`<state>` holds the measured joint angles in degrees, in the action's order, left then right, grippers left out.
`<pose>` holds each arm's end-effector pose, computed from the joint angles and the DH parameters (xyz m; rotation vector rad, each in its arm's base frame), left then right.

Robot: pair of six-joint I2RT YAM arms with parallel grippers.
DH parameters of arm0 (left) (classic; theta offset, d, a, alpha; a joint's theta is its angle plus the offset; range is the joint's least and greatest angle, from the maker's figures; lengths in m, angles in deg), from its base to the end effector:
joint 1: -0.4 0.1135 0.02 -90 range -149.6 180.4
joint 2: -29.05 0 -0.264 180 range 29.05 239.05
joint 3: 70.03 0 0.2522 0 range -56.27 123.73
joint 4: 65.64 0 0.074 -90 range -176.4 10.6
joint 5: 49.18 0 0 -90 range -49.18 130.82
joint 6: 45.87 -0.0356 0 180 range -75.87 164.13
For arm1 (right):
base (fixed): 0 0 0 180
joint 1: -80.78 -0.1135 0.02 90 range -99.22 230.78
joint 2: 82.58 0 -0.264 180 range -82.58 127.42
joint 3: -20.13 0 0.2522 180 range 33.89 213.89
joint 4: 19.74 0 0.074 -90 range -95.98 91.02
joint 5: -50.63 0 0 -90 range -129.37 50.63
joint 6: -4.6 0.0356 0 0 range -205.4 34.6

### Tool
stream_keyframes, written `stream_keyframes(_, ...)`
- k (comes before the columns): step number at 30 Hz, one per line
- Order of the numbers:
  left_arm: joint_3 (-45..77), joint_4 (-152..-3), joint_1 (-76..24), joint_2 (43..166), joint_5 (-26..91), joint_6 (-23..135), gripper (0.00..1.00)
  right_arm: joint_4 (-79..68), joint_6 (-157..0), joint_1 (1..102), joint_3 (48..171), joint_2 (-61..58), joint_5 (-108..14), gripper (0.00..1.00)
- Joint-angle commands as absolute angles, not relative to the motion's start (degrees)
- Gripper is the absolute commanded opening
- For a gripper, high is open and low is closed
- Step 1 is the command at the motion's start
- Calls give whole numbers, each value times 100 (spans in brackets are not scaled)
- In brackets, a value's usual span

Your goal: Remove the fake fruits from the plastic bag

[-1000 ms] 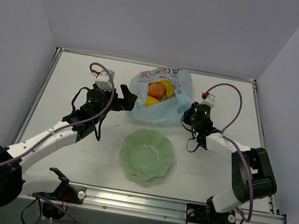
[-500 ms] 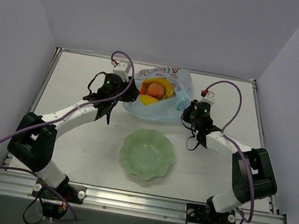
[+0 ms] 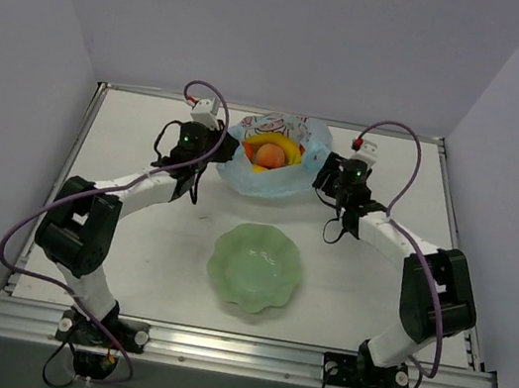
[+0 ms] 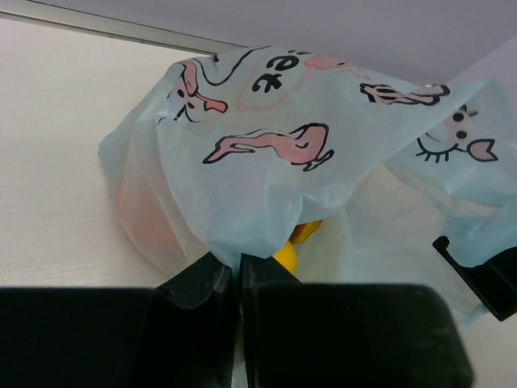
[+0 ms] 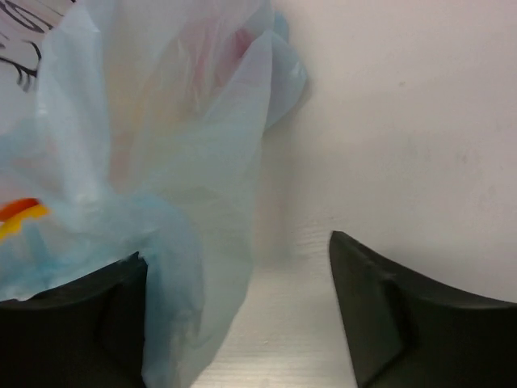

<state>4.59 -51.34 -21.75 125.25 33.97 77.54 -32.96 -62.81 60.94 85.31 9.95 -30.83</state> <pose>0.3610 -0.1515 0.2693 -0.0806 1.7646 -0.8172 0.3419 0.1177 0.2347 0.1503 1.8257 0.3885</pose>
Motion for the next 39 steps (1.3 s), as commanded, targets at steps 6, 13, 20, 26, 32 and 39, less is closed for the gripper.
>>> stream_keyframes(6,605,-4152,-2139,12714,3037,8043,2,-1829,-6852,6056,9005,-267,-2399,87)
stream_keyframes(13,122,-4055,-2148,12380,3098,7981,2,-1521,-6976,5435,9294,-1447,-3321,19)
stream_keyframes(20,-441,-3976,-2139,12020,3177,7947,2,-1521,-7353,4291,10321,166,-3224,0)
stream_keyframes(26,-705,-4116,-2157,11712,3107,7622,2,-1907,-7309,4246,10929,1558,-3444,0)
stream_keyframes(32,-793,-3993,-2148,11756,2957,7621,2,-2135,-7213,4219,10930,2674,-3032,0)
stream_keyframes(39,-731,-3844,-2157,12010,2729,7814,2,-2655,-7406,4255,10719,2658,-3636,0)
